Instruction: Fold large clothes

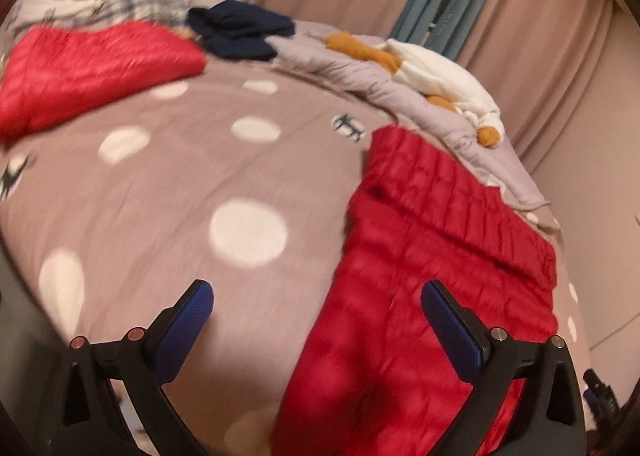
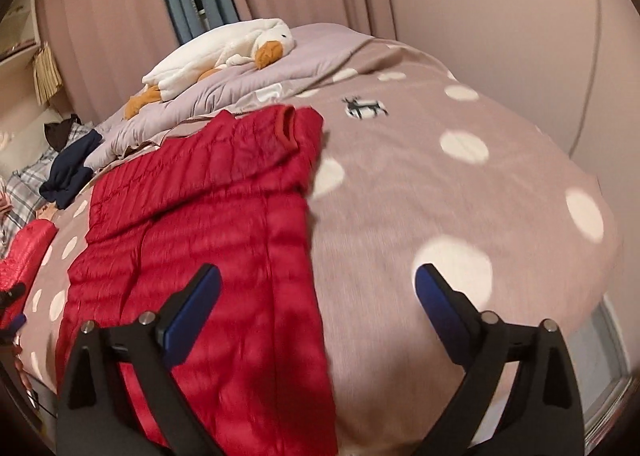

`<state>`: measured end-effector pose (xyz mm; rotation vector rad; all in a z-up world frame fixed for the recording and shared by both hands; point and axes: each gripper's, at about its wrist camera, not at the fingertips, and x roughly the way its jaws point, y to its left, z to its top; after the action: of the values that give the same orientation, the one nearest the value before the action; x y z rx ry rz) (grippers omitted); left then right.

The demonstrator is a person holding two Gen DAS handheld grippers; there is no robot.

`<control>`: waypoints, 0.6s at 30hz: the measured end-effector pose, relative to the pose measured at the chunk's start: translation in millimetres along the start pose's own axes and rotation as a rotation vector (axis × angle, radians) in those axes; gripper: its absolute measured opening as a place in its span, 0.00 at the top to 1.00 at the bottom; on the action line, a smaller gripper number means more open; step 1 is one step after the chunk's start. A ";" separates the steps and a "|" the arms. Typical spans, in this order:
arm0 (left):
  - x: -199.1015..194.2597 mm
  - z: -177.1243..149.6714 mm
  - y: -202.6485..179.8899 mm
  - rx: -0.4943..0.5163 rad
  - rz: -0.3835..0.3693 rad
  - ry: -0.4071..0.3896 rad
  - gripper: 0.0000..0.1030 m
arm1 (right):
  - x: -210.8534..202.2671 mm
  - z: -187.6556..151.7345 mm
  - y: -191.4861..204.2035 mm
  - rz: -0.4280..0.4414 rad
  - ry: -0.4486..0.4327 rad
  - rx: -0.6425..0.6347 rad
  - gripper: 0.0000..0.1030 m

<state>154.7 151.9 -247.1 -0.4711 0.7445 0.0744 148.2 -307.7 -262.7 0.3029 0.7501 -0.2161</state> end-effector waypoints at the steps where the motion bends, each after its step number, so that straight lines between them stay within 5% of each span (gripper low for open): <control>1: -0.2 -5.8 5.1 -0.030 -0.010 0.012 0.01 | -1.8 -7.8 -2.6 0.005 0.006 0.015 0.02; 5: 0.6 -28.7 22.6 -0.180 -0.091 0.057 0.01 | -6.9 -31.1 -12.5 0.052 0.031 0.090 0.02; 9: 3.5 -47.3 20.2 -0.178 -0.110 0.095 0.01 | -9.7 -53.8 -16.8 0.118 0.060 0.178 0.02; 12: 10.5 -63.5 22.7 -0.249 -0.234 0.157 0.01 | -6.7 -69.9 -12.6 0.145 0.076 0.211 0.02; 18: 7.4 -86.1 9.4 -0.260 -0.329 0.171 0.01 | 7.1 -105.1 -5.3 0.260 0.162 0.353 0.01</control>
<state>103.4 121.8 -310.5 -0.8501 0.8193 -0.1808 85.0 -277.0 -341.3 0.7558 0.8229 -0.0761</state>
